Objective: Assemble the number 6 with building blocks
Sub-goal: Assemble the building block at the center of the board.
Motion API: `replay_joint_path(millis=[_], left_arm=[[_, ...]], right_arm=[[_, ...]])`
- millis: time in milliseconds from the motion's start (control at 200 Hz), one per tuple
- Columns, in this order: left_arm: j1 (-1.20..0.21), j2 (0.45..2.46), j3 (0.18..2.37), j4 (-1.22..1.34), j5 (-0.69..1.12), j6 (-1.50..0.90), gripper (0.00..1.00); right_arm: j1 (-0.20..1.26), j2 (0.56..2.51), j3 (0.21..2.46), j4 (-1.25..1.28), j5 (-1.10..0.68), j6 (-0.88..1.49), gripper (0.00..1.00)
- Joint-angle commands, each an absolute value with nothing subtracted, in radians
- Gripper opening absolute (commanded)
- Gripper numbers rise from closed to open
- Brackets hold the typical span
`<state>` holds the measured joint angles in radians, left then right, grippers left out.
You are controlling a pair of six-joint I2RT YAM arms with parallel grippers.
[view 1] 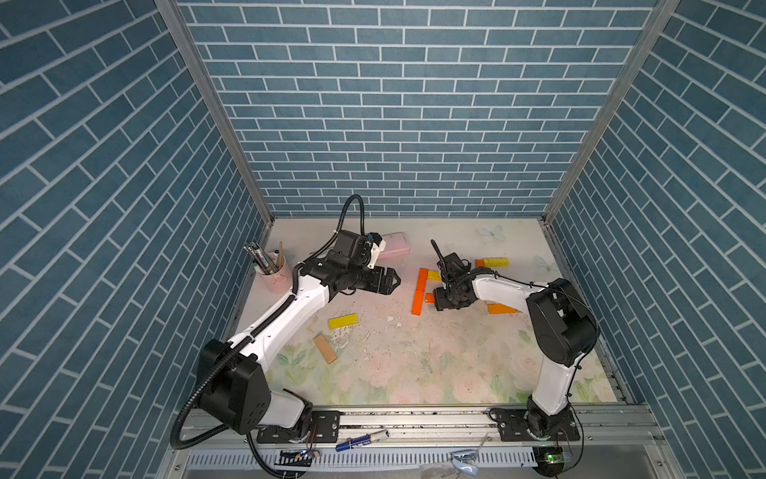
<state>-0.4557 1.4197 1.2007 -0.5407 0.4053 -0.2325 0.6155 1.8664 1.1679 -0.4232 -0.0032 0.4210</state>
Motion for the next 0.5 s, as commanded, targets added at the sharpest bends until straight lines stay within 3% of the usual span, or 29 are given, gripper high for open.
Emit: replay_joint_path(millis=[0,495], left_arm=[[-0.449,1.422,1.203,-0.533,0.407,-0.241,0.91],[-0.449,1.421,1.204,-0.535,0.408,-0.240,0.91]], right_arm=[[0.623,1.902,1.177,-0.447,-0.021,0.487,0.64],[0.630,1.917,1.182,-0.449,-0.026,0.507,0.63]])
